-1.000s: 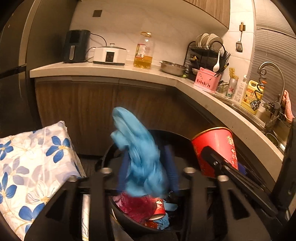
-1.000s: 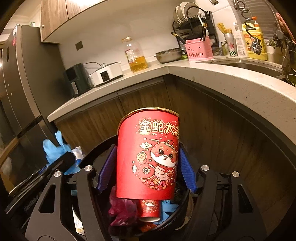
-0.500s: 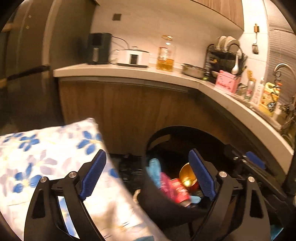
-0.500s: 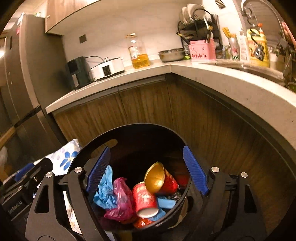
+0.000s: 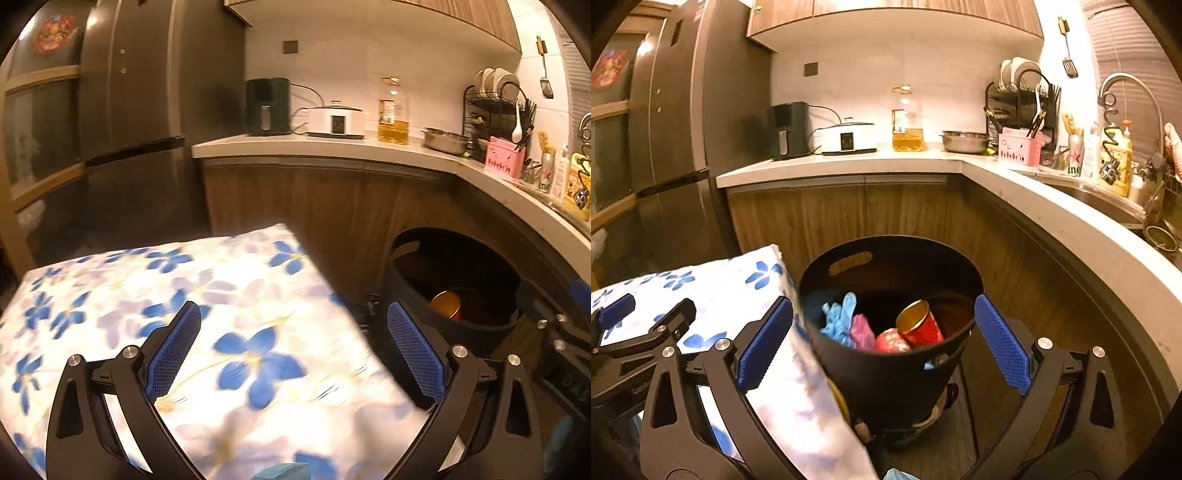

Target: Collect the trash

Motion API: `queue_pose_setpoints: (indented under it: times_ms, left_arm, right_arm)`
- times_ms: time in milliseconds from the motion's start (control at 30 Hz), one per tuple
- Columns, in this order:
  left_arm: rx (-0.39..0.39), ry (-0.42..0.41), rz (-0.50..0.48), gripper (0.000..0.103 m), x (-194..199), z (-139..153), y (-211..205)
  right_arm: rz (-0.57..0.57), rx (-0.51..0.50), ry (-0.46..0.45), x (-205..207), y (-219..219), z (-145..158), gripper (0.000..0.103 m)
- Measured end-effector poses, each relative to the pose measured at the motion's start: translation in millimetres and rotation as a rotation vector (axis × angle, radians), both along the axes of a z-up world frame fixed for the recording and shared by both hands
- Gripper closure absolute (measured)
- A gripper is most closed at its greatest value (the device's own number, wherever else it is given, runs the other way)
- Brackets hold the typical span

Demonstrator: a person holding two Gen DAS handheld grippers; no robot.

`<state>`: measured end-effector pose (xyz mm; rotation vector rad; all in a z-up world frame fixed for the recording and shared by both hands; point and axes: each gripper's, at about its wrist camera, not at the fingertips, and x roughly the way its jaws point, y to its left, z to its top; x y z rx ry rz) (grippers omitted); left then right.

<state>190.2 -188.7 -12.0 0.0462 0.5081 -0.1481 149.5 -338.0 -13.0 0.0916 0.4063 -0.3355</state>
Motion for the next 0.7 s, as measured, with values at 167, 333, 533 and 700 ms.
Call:
queue_pose_setpoints:
  times_ms: [167, 333, 533, 700]
  left_arm:
    - [-0.008, -0.022, 0.034, 0.006, -33.7, 7.1, 30.6]
    - [-0.003, -0.034, 0.053, 0.006, -66.0, 13.2, 55.2]
    - [-0.005, -0.041, 0.068, 0.006, -97.2, 14.1, 76.9]
    - [-0.015, -0.036, 0.072, 0.006, -115.0, 13.5, 91.0]
  right_arm:
    - [0.008, -0.007, 0.004, -35.4, 26.6, 3.7, 0.006]
    - [0.003, 0.005, -0.002, -72.3, 48.6, 7.7, 0.006]
    - [0.024, 0.003, -0.013, -111.6, 78.4, 10.1, 0.006]
    - [0.035, -0.005, -0.013, -132.5, 96.2, 11.8, 0.006]
